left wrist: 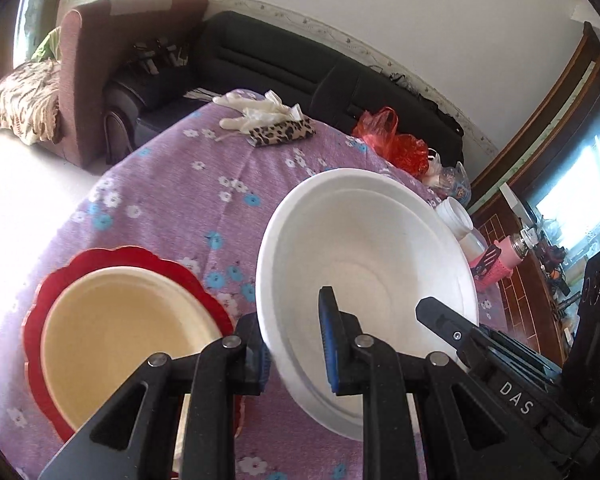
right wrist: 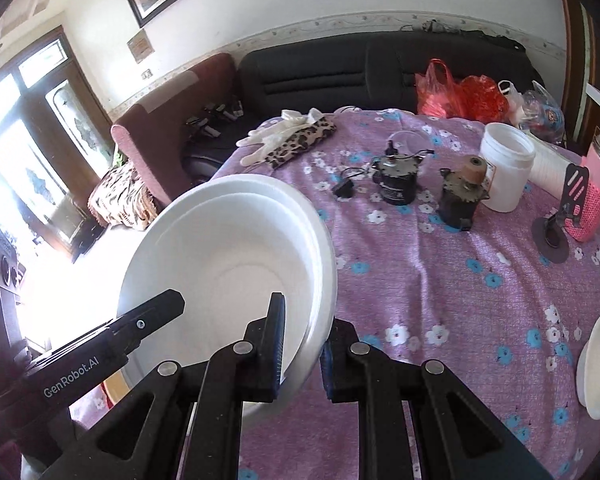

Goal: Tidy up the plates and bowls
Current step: 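Carry the white bowl with both grippers and lower it onto the stack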

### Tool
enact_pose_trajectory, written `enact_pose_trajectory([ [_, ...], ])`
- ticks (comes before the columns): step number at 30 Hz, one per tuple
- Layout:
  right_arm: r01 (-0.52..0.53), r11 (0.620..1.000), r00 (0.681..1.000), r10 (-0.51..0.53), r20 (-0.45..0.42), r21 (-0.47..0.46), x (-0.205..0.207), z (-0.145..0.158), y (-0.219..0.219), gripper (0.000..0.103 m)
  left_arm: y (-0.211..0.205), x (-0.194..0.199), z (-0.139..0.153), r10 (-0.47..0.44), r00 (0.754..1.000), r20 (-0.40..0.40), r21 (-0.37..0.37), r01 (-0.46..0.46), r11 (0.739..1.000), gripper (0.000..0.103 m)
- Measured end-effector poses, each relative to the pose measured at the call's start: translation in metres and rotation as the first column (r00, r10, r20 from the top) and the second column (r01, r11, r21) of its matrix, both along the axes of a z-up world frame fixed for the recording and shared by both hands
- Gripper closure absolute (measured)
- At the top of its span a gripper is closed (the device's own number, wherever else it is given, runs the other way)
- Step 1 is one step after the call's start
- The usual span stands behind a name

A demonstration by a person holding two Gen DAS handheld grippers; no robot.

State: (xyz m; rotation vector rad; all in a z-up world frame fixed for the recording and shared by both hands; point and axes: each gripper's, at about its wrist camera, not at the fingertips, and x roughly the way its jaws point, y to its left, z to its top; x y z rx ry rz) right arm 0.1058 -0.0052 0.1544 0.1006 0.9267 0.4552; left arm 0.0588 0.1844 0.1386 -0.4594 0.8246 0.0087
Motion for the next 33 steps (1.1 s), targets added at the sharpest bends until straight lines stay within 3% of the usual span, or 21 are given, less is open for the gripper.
enact_pose_trajectory([
  [6, -0.093, 0.996, 0.996, 0.093, 0.003, 0.002, -0.028, 0.001, 0.054, 0.085, 0.042, -0.044, 0.006, 0.076, 0.997, 0.03, 0.094, -0.079, 0.992, 0.084],
  [13, -0.172, 0.985, 0.984, 0.172, -0.053, -0.01, -0.052, -0.027, 0.102, 0.084, 0.078, -0.077, -0.01, 0.135, 0.991, 0.016, 0.146, -0.136, 0.98, 0.084],
  [23, -0.201, 0.979, 0.975, 0.196, -0.107, -0.042, -0.065, -0.054, 0.133, 0.083, 0.097, -0.078, -0.043, 0.167, 0.985, -0.046, 0.225, -0.152, 0.962, 0.084],
  [33, -0.221, 0.973, 0.97, 0.213, -0.116, -0.067, -0.07, -0.066, 0.149, 0.08, 0.11, -0.076, -0.059, 0.196, 0.978, -0.078, 0.225, -0.174, 0.959, 0.079],
])
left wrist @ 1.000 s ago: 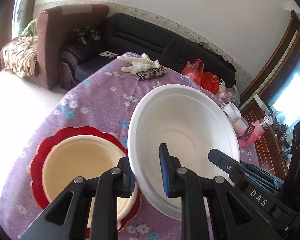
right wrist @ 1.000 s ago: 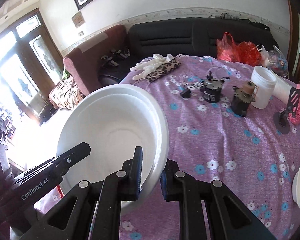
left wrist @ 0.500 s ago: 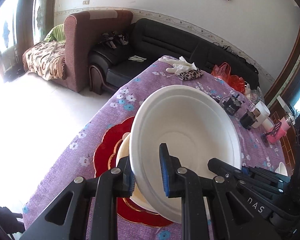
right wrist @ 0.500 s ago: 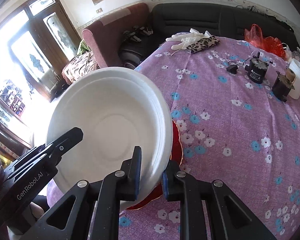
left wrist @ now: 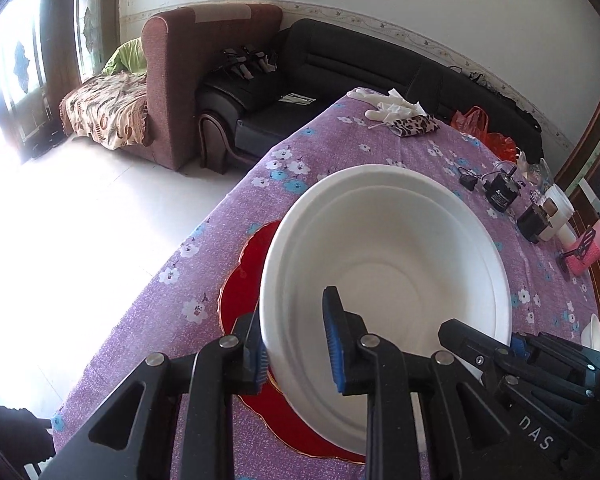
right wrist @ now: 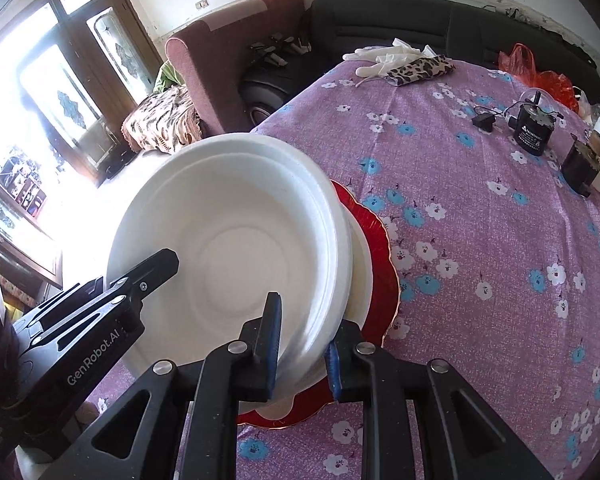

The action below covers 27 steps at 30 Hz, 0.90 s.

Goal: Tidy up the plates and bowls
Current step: 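Carry the white bowl with both grippers and lower it onto the stack, then open both grippers and lift away from the white bowl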

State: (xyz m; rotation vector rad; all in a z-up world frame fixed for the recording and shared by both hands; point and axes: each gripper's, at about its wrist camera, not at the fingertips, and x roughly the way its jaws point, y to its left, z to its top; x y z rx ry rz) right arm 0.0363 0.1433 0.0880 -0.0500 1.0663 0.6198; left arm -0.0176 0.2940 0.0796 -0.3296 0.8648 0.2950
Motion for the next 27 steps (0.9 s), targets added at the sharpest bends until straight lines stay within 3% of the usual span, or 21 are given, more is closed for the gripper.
enact_pose_trajectory([
  [5, -0.007, 1.0, 0.999, 0.008, 0.039, -0.015, 0.002, 0.002, 0.004, 0.076, 0.005, -0.005, 0.004, 0.027, 0.999, 0.03, 0.002, -0.027, 1.0, 0.059],
  [8, -0.006, 1.0, 0.998, 0.008, 0.07, -0.021, 0.0, 0.005, 0.005, 0.057, 0.006, -0.008, 0.006, 0.033, 0.999, 0.039, 0.006, -0.033, 0.999, 0.055],
  [15, -0.004, 0.999, 0.985, 0.011, 0.175, -0.037, -0.011, 0.018, 0.008, 0.029, 0.012, -0.018, 0.012, 0.049, 0.996, 0.068, -0.013, -0.049, 0.999, 0.051],
  [21, 0.002, 0.999, 0.973, 0.01, 0.231, -0.051, -0.017, 0.025, 0.008, 0.028, 0.013, -0.033, 0.024, 0.066, 0.991, 0.119, 0.007, -0.067, 0.998, 0.044],
  [27, 0.021, 0.999, 0.965, -0.01, 0.263, -0.039, -0.018, 0.033, -0.001, 0.028, 0.003, -0.046, 0.036, 0.066, 0.984, 0.167, 0.083, -0.081, 0.993, 0.038],
])
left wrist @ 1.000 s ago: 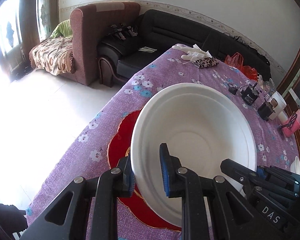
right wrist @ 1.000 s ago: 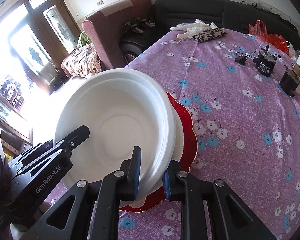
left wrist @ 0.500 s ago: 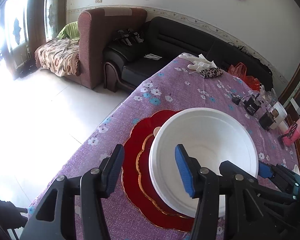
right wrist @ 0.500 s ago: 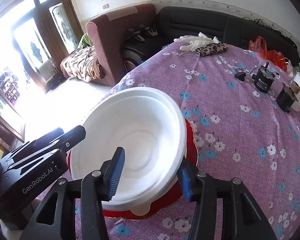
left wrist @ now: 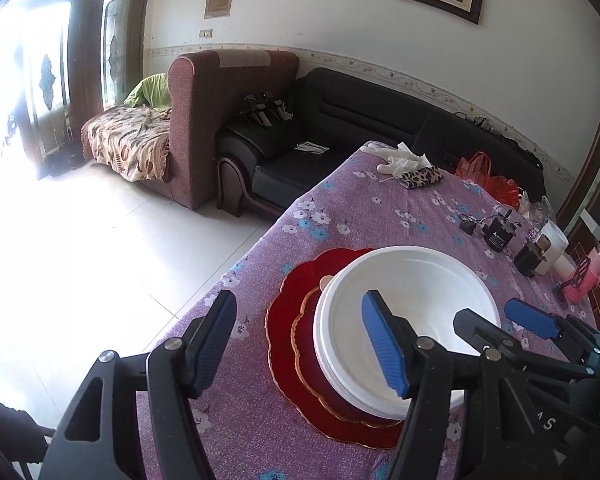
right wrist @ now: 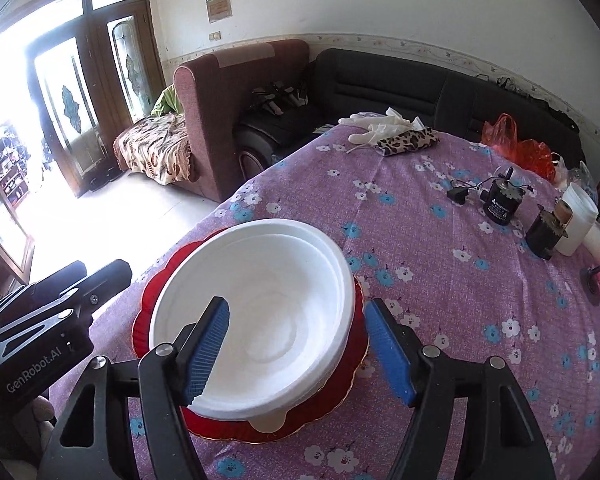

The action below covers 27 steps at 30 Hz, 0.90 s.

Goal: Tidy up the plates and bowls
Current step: 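Open both grippers and lift away from the white bowl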

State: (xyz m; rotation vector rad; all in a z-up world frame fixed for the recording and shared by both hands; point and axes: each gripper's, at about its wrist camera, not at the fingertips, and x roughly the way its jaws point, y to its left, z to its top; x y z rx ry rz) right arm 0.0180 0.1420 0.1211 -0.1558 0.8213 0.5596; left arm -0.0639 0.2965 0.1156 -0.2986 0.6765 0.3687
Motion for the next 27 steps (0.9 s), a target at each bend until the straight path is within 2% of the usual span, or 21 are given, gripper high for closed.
enact_pose_trajectory([
  [3, 0.019, 1.0, 1.0, -0.019, 0.005, 0.021, 0.0, 0.004, -0.01, 0.028, -0.012, -0.007, 0.006, 0.005, 1.0, 0.022, 0.066, -0.006, 0.998, 0.03],
  [5, 0.032, 0.999, 0.999, -0.032, 0.0, 0.04, 0.0, 0.006, -0.018, 0.027, -0.021, -0.013, 0.011, 0.009, 0.999, 0.04, 0.116, -0.014, 0.993, 0.019],
  [10, 0.067, 0.996, 0.998, -0.066, -0.012, 0.067, 0.0, 0.006, -0.043, 0.027, -0.046, -0.02, 0.02, 0.001, 0.998, 0.059, 0.22, -0.015, 0.975, 0.009],
  [15, 0.101, 0.991, 0.994, -0.097, -0.045, 0.092, 0.002, 0.001, -0.066, 0.027, -0.07, -0.02, 0.023, -0.035, 0.999, 0.042, 0.271, 0.022, 0.962, 0.009],
  [27, 0.165, 0.972, 0.984, -0.153, -0.087, 0.164, -0.011, -0.008, -0.128, 0.026, -0.114, -0.023, 0.023, -0.117, 0.993, 0.024, 0.308, 0.104, 0.946, 0.008],
])
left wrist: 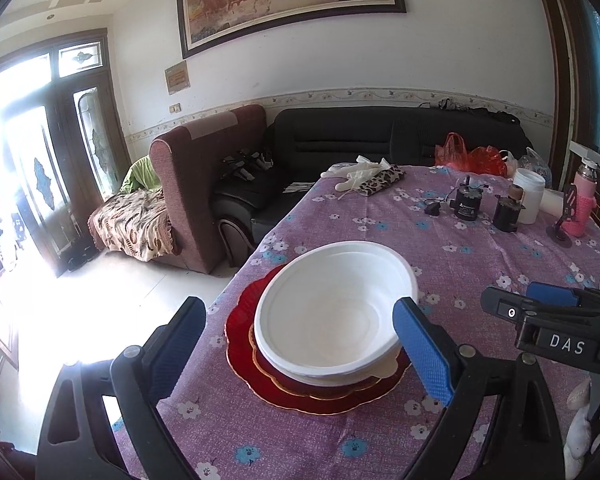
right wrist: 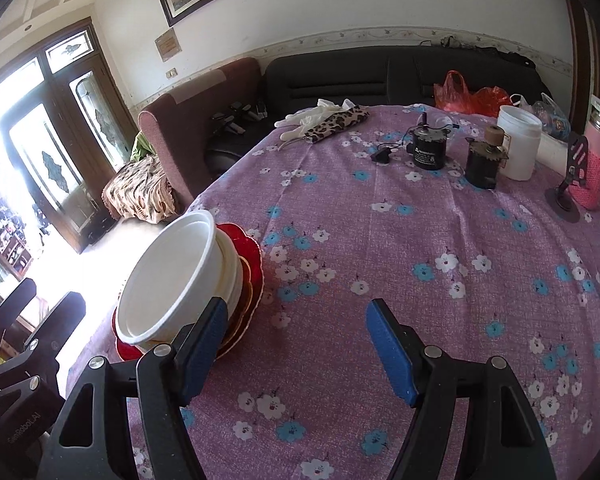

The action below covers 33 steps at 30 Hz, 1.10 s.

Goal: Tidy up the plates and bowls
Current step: 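Move both grippers to the small white bowl near the pink thermos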

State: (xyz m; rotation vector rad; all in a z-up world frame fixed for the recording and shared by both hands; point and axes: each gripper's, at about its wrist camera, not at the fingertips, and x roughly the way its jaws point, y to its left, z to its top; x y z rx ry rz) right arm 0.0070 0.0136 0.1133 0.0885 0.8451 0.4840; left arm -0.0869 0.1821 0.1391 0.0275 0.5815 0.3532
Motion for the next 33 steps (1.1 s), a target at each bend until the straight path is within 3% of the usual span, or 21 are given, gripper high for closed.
enact_pose_trajectory([
  [21, 0.235, 0.969, 0.972, -0.235, -0.004, 0.072, -0.005, -0.01, -0.163, 0.024, -0.114, 0.025, -0.01, -0.211, 0.975, -0.067, 0.108, 0.217, 0.97, 0.009],
  [27, 0.355, 0.927, 0.933, -0.359, 0.016, 0.121, 0.001, -0.003, -0.229, 0.024, -0.152, 0.04, -0.017, -0.279, 0.954, -0.112, 0.108, 0.291, 0.951, 0.009],
  [33, 0.504, 0.843, 0.855, -0.518, 0.029, 0.186, 0.011, -0.002, -0.303, 0.021, -0.191, 0.06, -0.02, -0.35, 0.925, -0.148, 0.077, 0.364, 0.928, 0.009],
])
